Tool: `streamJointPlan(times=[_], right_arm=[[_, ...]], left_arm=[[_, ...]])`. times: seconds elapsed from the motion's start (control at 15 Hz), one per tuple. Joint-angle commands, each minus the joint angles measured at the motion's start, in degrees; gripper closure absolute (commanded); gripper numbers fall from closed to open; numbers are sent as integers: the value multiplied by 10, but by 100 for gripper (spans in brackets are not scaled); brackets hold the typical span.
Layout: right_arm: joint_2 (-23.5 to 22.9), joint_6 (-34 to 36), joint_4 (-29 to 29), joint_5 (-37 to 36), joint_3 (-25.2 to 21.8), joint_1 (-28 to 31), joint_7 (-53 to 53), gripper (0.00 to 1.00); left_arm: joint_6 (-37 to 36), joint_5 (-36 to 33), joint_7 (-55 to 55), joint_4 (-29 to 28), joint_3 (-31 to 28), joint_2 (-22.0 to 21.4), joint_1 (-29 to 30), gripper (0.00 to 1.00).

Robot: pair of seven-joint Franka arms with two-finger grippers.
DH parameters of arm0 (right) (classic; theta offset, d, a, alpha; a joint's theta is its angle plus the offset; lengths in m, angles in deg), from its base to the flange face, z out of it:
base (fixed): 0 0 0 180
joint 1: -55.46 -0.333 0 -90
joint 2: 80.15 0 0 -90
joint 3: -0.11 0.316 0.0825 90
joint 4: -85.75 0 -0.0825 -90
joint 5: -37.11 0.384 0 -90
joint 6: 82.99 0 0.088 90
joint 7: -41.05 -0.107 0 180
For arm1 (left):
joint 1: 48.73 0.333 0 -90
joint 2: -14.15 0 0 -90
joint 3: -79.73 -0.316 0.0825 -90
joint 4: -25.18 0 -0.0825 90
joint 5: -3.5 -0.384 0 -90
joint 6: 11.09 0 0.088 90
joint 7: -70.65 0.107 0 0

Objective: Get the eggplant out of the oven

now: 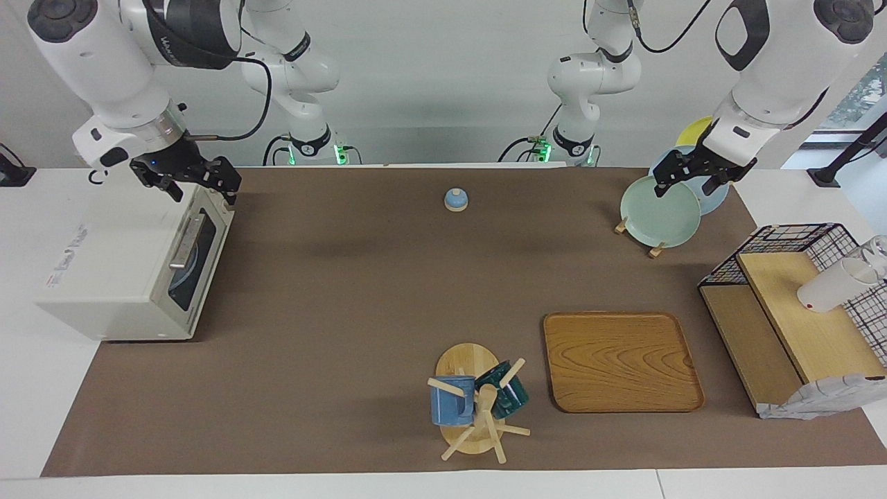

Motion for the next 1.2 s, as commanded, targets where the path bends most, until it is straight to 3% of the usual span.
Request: streamJointPlan(times=[0.0,0.33,0.4,0.6,0.73,1.13], right_arm=[[11,-9,-11,11,6,9,11,0],[18,-12,-26,12,5,10,9,0],[22,-37,-40,12,5,9,14,32],[65,-126,-143,7,3,12,39,100],[81,-168,-192,3,2,36,53,100],[74,-209,-232,-70,1,64,80,100]], left_arm=[[3,-5,5,-1,4,-6,7,0],[2,-5,5,-1,4,-6,7,0],[2,-5,5,-1,4,-6,8,0],[2,-5,5,-1,4,-6,7,0],[-3,-6,6,-1,4,-6,7,0],[-2,-5,4,-1,4,-6,5,0]])
